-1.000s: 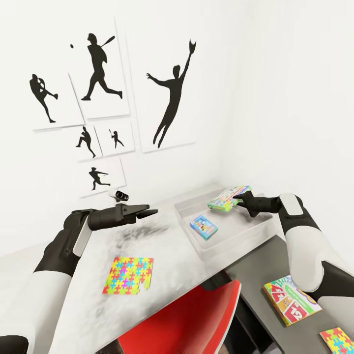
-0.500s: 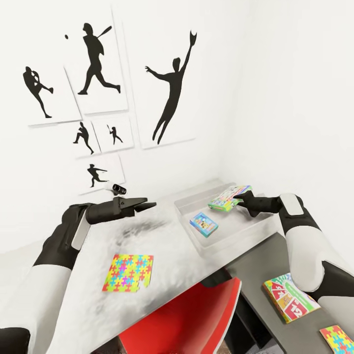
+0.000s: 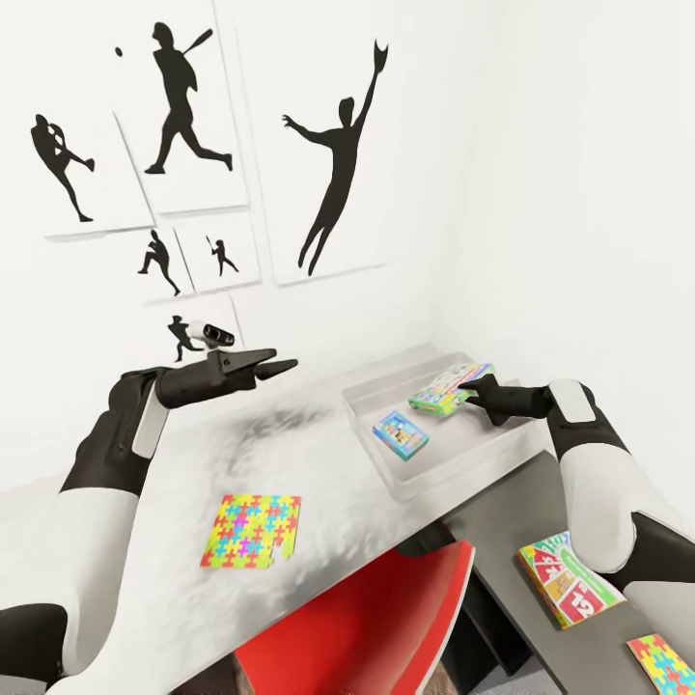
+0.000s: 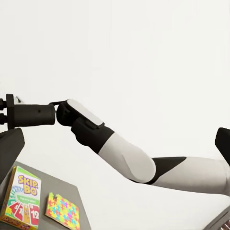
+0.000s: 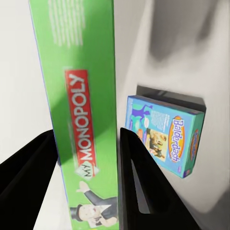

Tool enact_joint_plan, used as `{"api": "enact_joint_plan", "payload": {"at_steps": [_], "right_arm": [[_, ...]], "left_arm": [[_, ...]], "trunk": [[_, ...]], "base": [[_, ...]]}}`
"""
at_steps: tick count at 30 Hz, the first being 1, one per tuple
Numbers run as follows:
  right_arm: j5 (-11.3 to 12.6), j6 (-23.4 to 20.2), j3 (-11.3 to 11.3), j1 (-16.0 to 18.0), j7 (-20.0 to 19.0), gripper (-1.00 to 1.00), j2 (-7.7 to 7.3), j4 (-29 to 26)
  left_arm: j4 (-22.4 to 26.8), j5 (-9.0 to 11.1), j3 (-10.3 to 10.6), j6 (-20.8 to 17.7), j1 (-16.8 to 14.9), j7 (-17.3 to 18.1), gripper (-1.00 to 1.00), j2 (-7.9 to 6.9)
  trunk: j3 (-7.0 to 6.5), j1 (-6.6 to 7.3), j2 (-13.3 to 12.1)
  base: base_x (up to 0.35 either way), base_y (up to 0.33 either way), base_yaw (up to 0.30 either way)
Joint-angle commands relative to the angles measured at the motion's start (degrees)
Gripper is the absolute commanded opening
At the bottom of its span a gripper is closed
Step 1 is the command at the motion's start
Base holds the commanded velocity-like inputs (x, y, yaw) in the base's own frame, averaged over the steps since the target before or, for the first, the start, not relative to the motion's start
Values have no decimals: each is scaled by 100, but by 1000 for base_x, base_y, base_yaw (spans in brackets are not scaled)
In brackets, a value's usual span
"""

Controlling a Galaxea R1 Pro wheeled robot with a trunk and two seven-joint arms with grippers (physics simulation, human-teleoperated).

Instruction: Put all the toys in the child's room - the three board games (two on the bed and one on the table), the two jigsaw puzzles on the table, and the tennis ball on the table - inside the toy box on the table in the child's room.

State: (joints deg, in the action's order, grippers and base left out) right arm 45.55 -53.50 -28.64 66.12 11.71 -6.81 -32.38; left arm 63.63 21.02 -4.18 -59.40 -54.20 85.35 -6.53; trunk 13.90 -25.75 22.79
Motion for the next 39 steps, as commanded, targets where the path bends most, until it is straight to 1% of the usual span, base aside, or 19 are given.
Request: {"api": "enact_joint_plan", "payload": {"at_steps": [1, 6, 12, 17, 25, 30, 39], "right_arm": [[68, -15, -19, 7, 59, -100, 0, -5], [68, -12, -24, 7, 60, -100, -4, -1], [54, 2, -27, 7, 54, -100, -5, 2], [51, 13, -31, 13, 51, -100, -5, -2], [50, 15, -36, 25, 48, -100, -32, -5], [50, 19, -84, 51, 43, -100, -49, -5], [50, 176, -106, 67, 44, -100, -51, -30]], "left_arm": [[0, 6, 0, -60, -10, 16, 100, -3], [0, 7, -19, -60, -33, 17, 100, -12], [0, 8, -139, -60, -44, 17, 100, -14], [0, 8, -176, -60, -46, 22, 100, -15], [0, 7, -182, -60, -46, 26, 100, -15], [0, 7, -181, -60, -44, 29, 100, -15], [0, 7, -188, -60, -47, 34, 100, -15]], "trunk": [[21, -3, 12], [68, -3, 12], [124, -3, 12], [171, -3, 12], [246, -3, 12], [293, -3, 12], [377, -3, 12]], "base": [[0, 0, 0], [0, 0, 0], [0, 0, 0], [0, 0, 0], [0, 0, 0], [0, 0, 0], [0, 0, 0]]}}
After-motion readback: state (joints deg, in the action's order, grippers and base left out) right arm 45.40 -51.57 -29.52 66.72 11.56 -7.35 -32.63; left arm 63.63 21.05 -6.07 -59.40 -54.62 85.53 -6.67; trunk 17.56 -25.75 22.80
